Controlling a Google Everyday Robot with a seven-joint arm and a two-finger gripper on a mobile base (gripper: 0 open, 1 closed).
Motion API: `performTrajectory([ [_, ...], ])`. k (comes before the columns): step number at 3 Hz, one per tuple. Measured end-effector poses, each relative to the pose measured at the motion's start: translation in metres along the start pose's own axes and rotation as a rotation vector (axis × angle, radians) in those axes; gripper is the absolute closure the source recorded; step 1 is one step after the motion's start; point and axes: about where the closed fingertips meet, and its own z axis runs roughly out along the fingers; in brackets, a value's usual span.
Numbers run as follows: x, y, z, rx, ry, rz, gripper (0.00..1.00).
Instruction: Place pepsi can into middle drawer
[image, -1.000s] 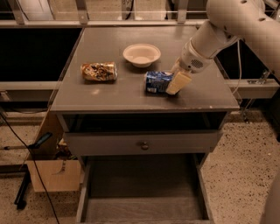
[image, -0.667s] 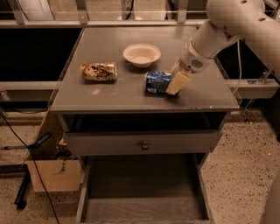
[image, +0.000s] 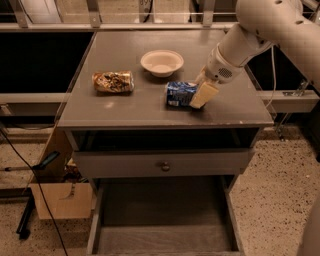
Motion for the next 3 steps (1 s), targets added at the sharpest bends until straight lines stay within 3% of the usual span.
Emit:
performTrajectory([
  [1,-0.008,-0.008,-0.002,-0.016,0.016,-0.005,1.00],
  [2,-0.012,-0.011,-0.024,-0.002,0.030,-0.009,1.00],
  [3,-0.011,0.001,-0.055,0.031,0.027,-0.014,1.00],
])
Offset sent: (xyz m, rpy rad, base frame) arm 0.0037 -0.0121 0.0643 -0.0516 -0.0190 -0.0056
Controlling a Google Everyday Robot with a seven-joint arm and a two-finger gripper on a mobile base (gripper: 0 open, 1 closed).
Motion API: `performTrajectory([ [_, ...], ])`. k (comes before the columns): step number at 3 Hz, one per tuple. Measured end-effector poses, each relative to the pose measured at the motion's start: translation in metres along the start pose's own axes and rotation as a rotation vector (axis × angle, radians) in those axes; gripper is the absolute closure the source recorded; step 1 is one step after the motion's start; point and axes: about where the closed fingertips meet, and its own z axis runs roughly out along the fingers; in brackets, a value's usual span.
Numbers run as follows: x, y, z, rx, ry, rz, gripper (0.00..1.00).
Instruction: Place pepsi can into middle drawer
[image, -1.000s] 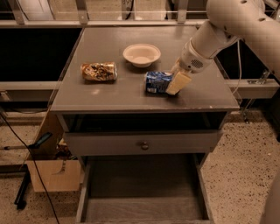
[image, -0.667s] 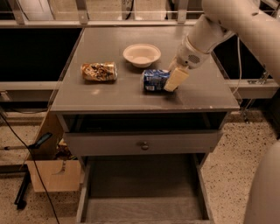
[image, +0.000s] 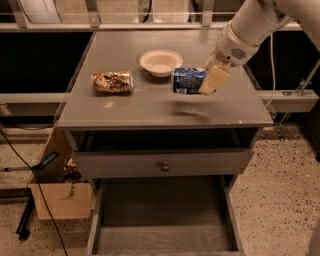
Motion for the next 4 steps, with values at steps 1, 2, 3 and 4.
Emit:
performTrajectory([
  [1,0.008,0.023,-0.031,0.050,-0.009,0.010,1.00],
  [2,0.020,0.059,-0.051,0.084,-0.016,0.031,1.00],
  [3,0.046,0.126,-0.056,0.097,-0.028,0.095,1.00],
  [4,0.044,0.129,-0.049,0.085,-0.031,0.093,1.00],
])
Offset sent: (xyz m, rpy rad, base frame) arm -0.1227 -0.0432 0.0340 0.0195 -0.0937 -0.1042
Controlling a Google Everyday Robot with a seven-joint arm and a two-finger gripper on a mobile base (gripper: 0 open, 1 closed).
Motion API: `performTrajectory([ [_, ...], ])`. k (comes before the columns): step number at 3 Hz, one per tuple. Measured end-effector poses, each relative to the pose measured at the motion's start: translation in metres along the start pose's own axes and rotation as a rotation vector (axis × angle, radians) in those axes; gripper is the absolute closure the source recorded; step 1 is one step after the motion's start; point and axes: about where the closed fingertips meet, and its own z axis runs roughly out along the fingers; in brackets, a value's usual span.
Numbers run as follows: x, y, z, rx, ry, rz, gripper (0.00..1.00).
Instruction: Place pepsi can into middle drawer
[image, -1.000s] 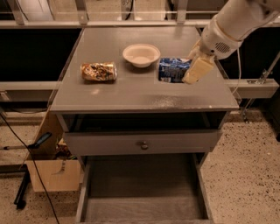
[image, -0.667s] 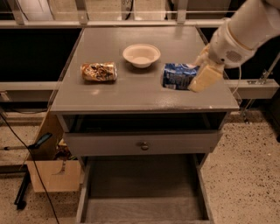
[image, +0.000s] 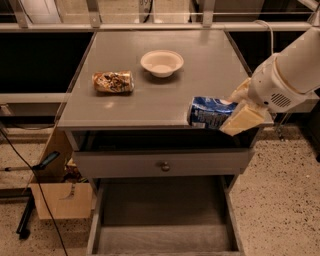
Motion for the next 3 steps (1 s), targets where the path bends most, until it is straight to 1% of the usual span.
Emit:
performTrajectory([
  [1,0.005,0.042,0.016,-0.030,-0.033,0.003,1.00],
  [2,0.023,0.085,0.035,-0.077,-0.058,0.048,1.00],
  [3,0.037,0.126,0.060,-0.131,-0.075,0.089,1.00],
])
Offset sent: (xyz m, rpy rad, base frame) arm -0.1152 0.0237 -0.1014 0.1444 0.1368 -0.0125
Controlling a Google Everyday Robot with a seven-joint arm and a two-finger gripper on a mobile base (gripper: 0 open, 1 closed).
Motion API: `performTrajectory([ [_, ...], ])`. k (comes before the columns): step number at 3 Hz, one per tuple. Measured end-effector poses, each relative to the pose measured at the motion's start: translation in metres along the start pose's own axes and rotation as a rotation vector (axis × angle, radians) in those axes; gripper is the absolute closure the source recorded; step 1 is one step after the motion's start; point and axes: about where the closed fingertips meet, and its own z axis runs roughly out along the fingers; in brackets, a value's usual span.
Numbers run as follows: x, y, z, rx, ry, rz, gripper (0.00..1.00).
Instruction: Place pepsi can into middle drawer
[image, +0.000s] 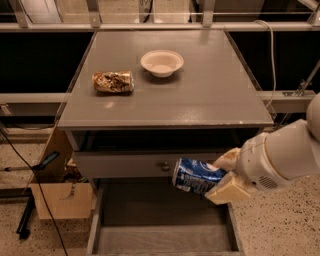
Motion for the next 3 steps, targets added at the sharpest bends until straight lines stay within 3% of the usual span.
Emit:
performTrajectory([
  [1,0.016,0.014,0.043,-0.055,0.003,0.027,1.00],
  [2,0.042,0.011,0.100,-0.116,0.019,0.079,1.00],
  [3,0.042,0.011,0.100,-0.116,0.019,0.079,1.00],
])
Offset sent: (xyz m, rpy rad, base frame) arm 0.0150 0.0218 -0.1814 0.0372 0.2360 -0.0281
